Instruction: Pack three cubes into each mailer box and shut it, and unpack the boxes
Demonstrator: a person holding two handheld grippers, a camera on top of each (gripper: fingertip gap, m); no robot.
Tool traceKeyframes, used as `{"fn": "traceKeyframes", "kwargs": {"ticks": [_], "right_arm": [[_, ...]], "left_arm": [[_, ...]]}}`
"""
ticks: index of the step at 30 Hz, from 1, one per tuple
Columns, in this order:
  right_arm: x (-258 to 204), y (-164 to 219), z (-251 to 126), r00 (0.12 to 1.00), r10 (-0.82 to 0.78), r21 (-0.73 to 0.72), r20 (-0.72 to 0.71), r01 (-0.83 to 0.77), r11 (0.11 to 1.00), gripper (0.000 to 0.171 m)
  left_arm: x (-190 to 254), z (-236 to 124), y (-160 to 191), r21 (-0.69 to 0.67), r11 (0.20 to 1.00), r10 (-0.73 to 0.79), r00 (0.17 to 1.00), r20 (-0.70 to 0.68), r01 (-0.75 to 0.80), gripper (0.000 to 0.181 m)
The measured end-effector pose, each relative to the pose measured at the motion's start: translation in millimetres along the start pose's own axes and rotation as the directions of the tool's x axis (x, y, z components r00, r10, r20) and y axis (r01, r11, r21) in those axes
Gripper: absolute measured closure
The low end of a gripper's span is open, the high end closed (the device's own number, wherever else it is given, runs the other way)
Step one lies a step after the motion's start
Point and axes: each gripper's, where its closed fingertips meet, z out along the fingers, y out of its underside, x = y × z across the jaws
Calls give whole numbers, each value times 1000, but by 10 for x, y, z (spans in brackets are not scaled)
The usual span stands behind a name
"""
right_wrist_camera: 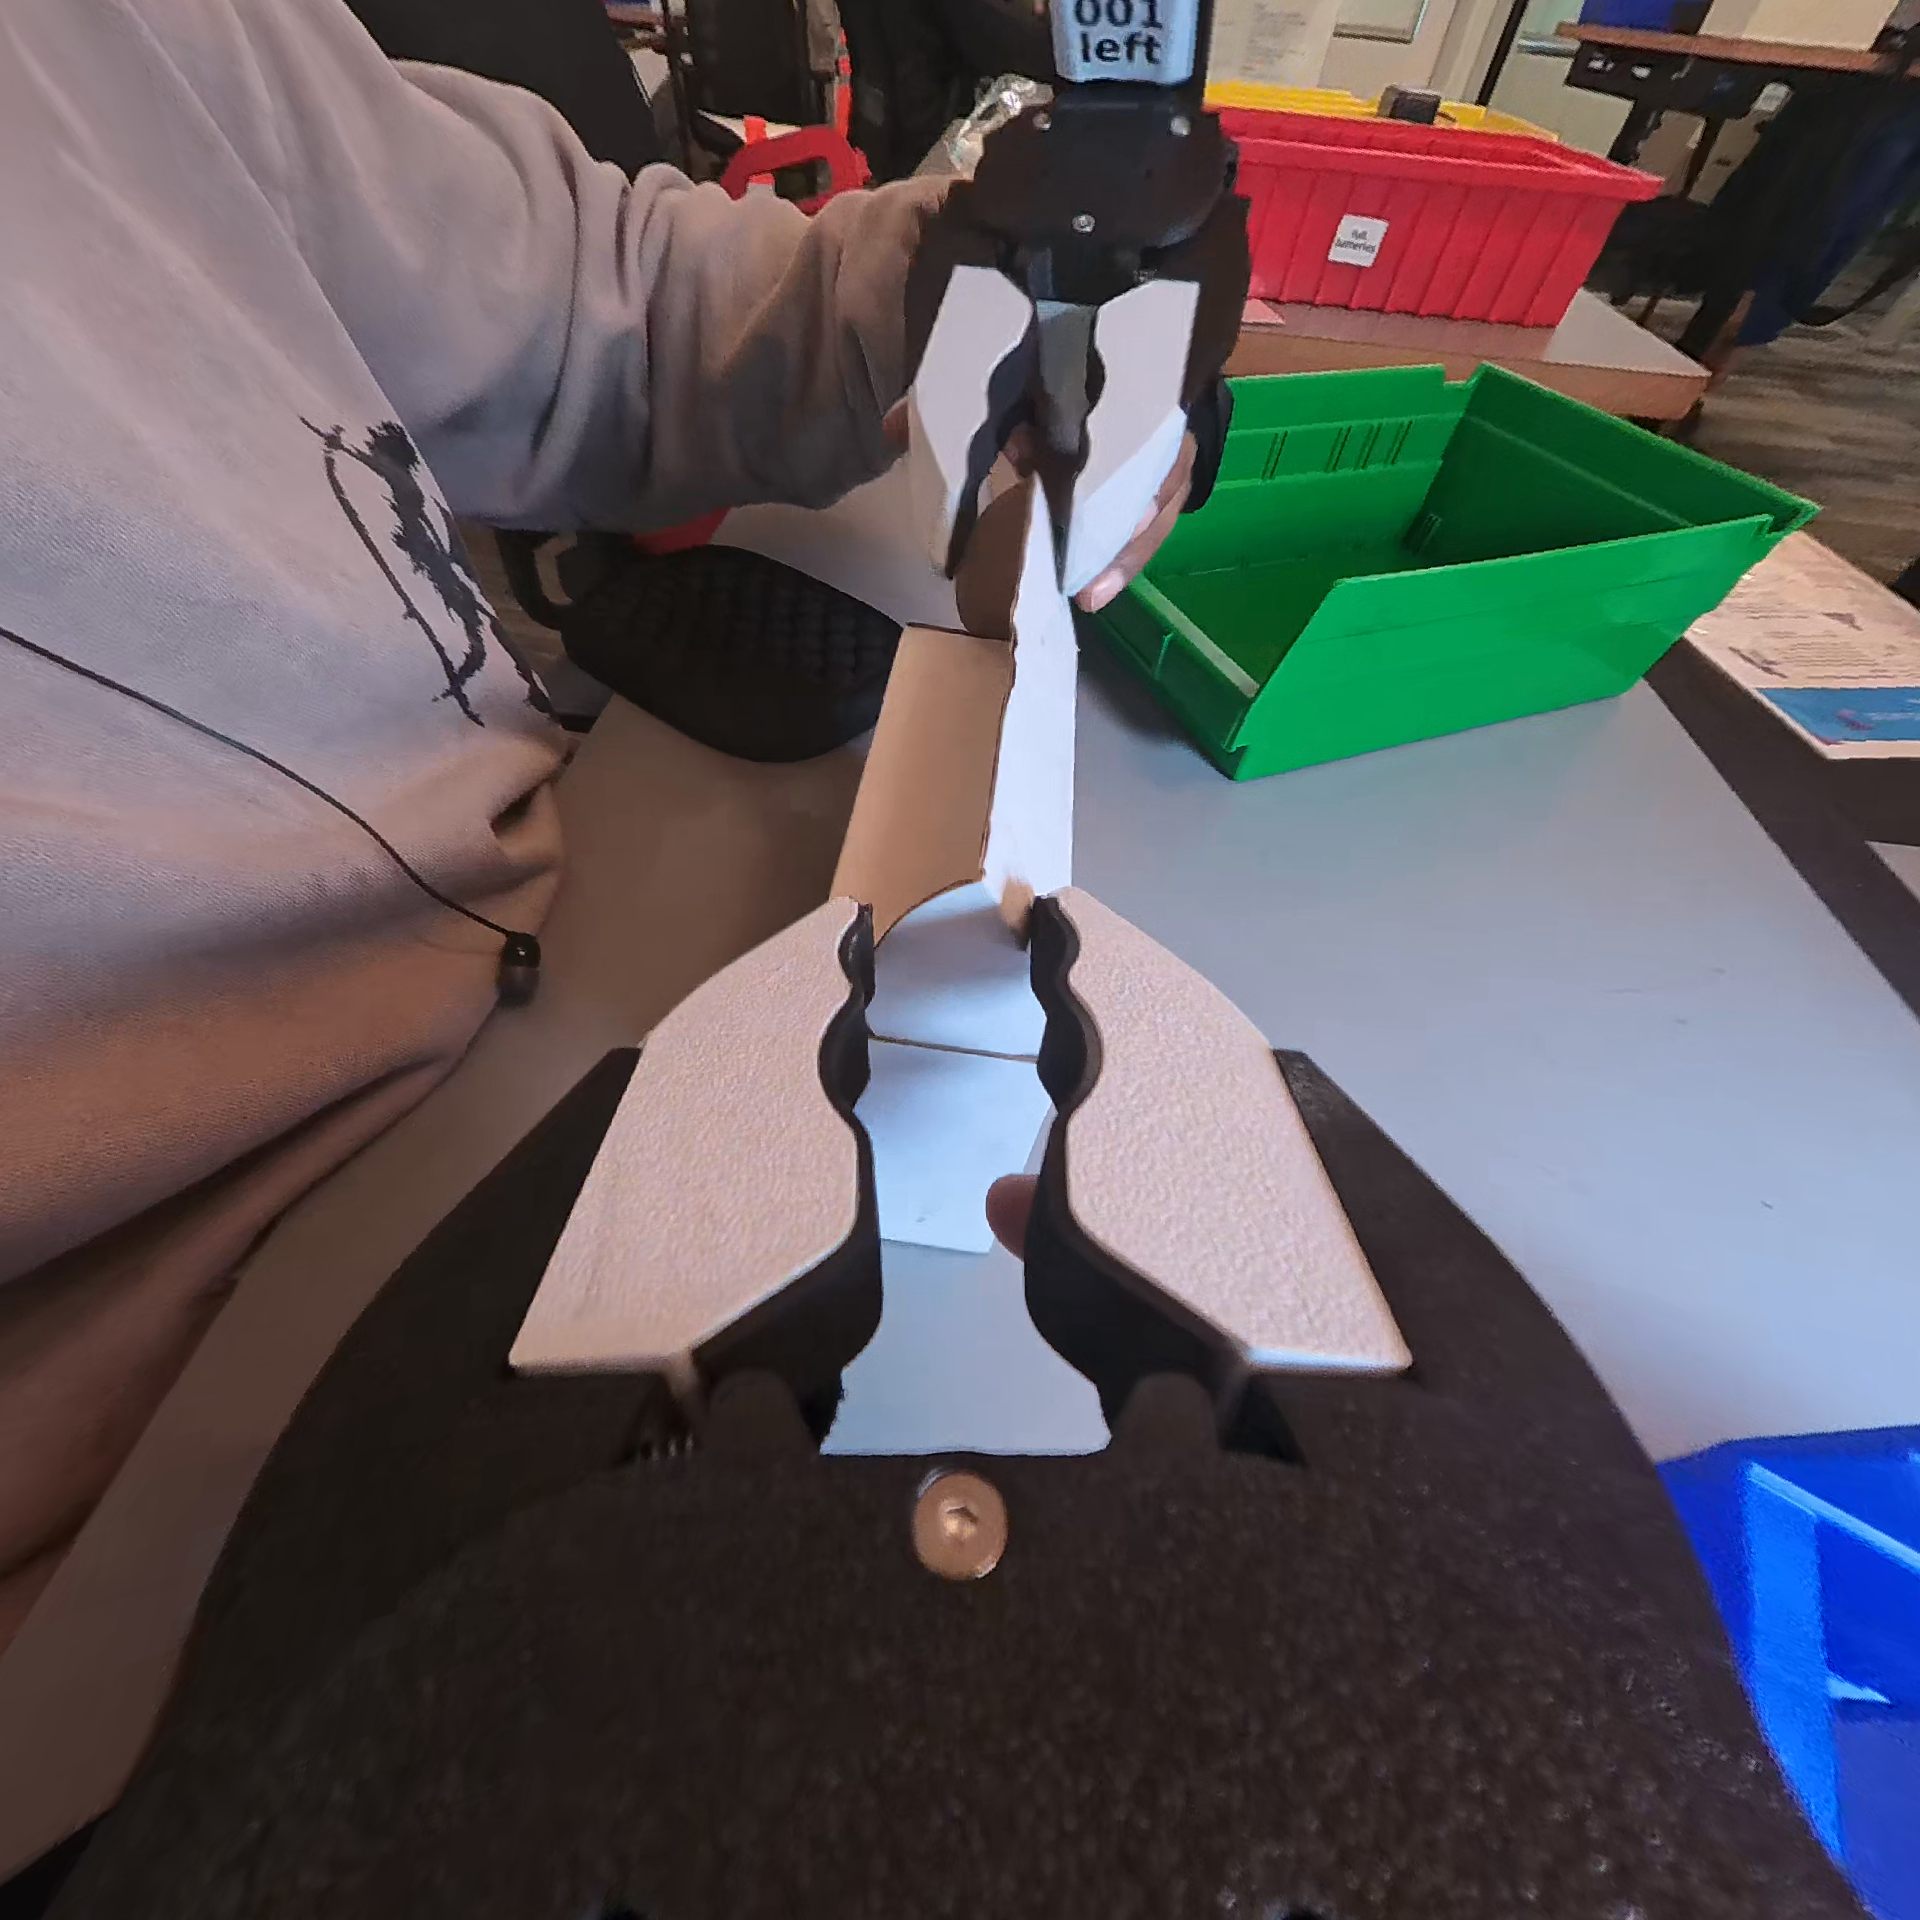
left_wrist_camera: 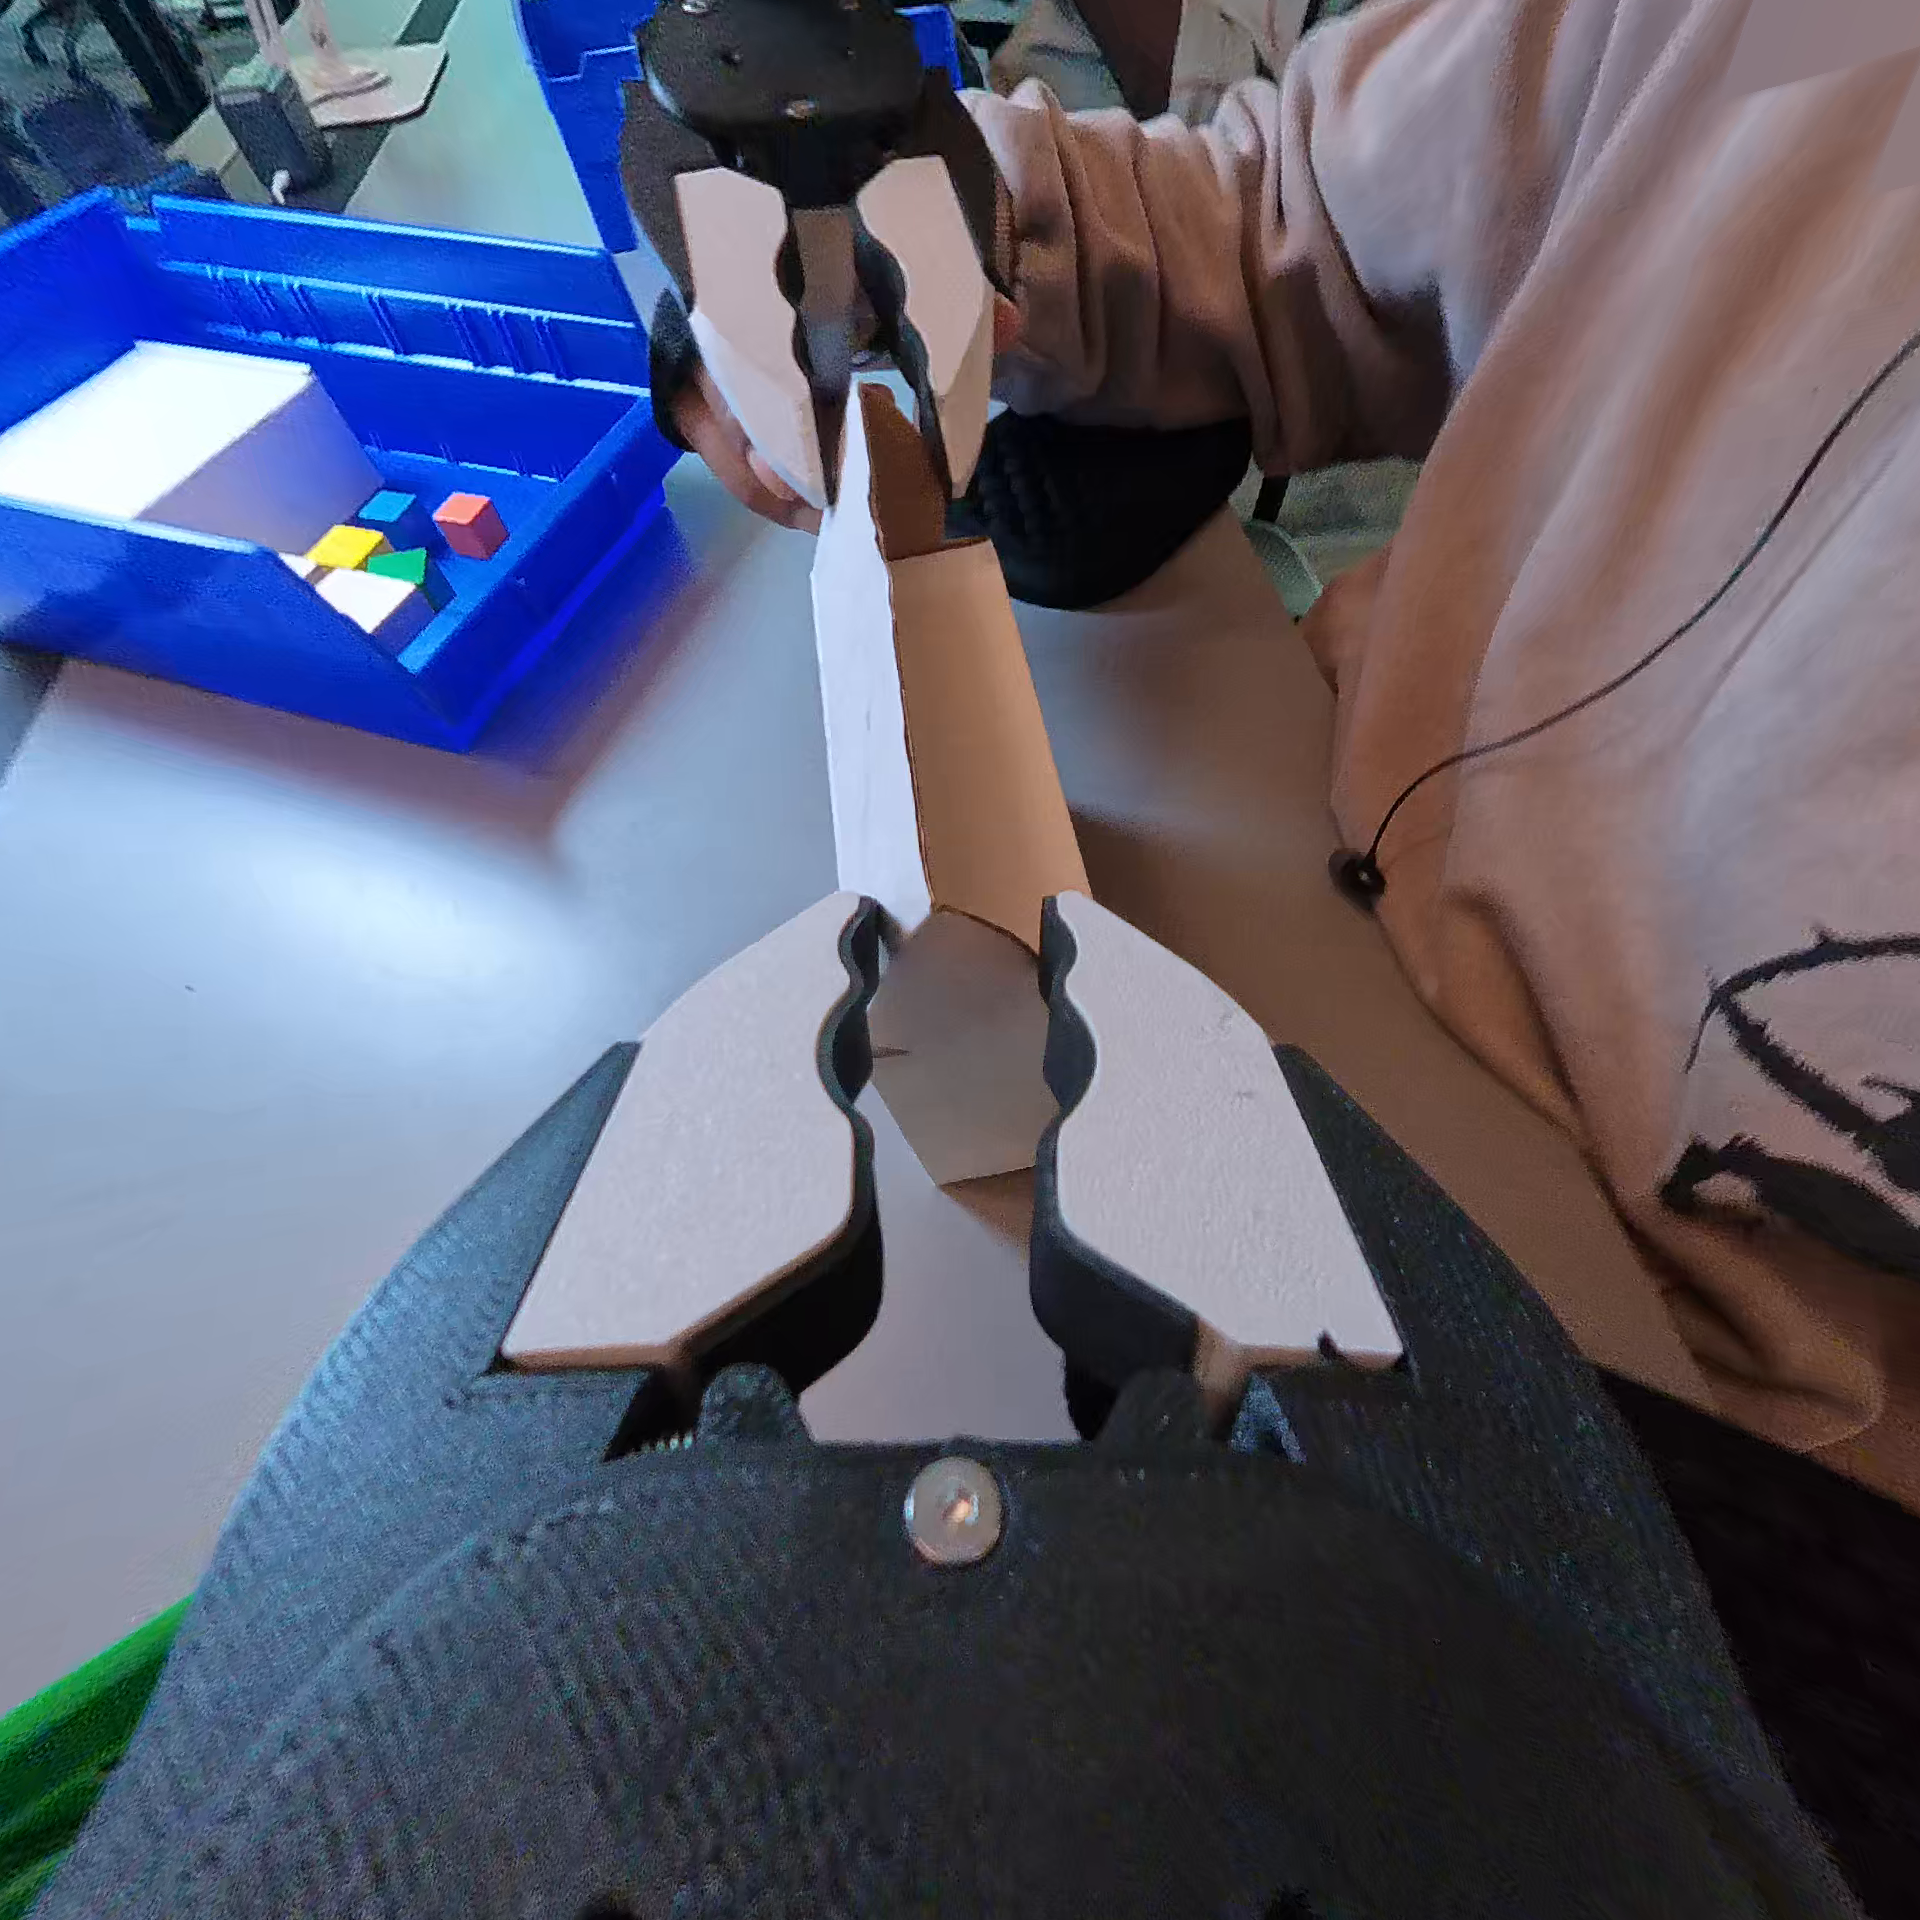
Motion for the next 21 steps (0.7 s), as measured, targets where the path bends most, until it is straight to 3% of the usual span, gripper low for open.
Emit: {"fn": "traceKeyframes", "kwargs": {"ticks": [5,9,12,15,18,21], "right_arm": [[82,-73,-51,990,135,21,49,-137,990,143],[93,-53,-51,993,115,19,37,-115,993,144],[60,-119,-49,998,54,50,9,-55,997,144],[52,-71,-31,999,-11,-10,-36,10,1000,144],[34,-49,-25,1000,5,-9,-29,-5,1000,144],[31,-41,-38,999,0,-7,-40,0,1000,144]], "left_arm": [[-98,10,-51,73,957,-279,960,-26,280,153],[-116,21,-69,106,916,-387,922,-29,388,154],[-139,-4,-95,123,905,-409,913,-12,407,155],[-146,-6,-122,129,875,-468,884,-18,466,156],[-110,28,-68,107,917,-389,921,32,383,156],[-71,47,-83,135,908,-406,913,41,398,156]]}}
